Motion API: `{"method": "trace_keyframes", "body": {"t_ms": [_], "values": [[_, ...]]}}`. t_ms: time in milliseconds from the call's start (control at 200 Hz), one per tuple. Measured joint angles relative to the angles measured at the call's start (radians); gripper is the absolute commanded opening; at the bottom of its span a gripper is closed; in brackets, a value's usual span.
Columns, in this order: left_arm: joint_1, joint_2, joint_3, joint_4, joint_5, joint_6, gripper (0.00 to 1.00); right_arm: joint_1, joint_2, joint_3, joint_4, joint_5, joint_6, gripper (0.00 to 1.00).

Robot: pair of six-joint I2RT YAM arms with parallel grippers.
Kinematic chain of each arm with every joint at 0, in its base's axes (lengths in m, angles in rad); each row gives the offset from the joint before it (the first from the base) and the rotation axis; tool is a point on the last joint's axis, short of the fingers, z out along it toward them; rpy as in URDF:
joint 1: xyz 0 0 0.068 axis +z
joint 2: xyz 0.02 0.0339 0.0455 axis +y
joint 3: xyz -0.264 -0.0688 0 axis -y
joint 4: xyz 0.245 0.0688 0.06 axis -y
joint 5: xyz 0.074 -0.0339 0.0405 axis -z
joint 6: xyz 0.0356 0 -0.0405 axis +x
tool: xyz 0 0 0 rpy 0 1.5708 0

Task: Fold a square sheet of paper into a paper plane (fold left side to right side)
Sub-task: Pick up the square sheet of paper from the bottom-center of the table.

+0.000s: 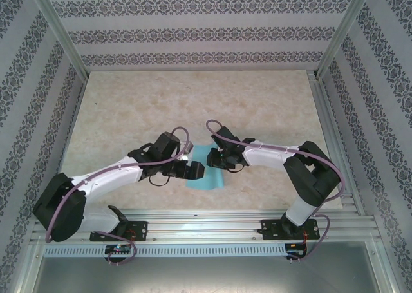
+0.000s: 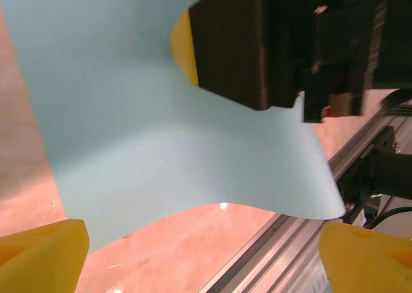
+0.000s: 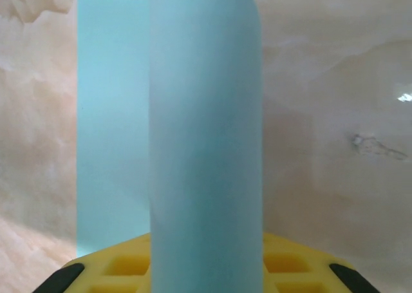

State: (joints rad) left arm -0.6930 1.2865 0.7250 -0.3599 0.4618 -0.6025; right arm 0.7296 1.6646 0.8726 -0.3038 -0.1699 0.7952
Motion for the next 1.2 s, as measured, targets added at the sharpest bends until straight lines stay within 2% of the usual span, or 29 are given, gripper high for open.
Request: {"method": "trace_keyframes", "body": {"t_ms": [150,290,390,580,739,964,1199], "values": [[0.102,-0.124,0.040,-0.065,0.006,0.015,0.96,-0.030,-0.062,-0.050,0.035,-0.020,-0.003,0.26],[0.288,-0.234,0.043,-0.076,0.074,0.014,0.97,-0.072,-0.146,-0.102,0.076,-0.050,-0.016,0.26],[0.402,-0.258,0.042,-0.076,0.141,0.013,0.97,-0.119,-0.219,-0.141,0.111,-0.085,-0.035,0.25],[0.526,-0.243,0.023,-0.068,0.277,0.010,0.97,-0.207,-0.348,-0.203,0.168,-0.168,-0.062,0.24],[0.575,-0.227,0.019,-0.014,0.388,-0.006,0.97,-0.299,-0.452,-0.254,0.230,-0.284,-0.061,0.24],[0.582,-0.228,0.019,0.084,0.552,-0.042,0.99,-0.451,-0.633,-0.277,0.323,-0.462,-0.005,0.24],[0.559,-0.230,0.070,0.166,0.672,-0.086,0.99,-0.464,-0.691,-0.190,0.389,-0.630,0.074,0.24]]}}
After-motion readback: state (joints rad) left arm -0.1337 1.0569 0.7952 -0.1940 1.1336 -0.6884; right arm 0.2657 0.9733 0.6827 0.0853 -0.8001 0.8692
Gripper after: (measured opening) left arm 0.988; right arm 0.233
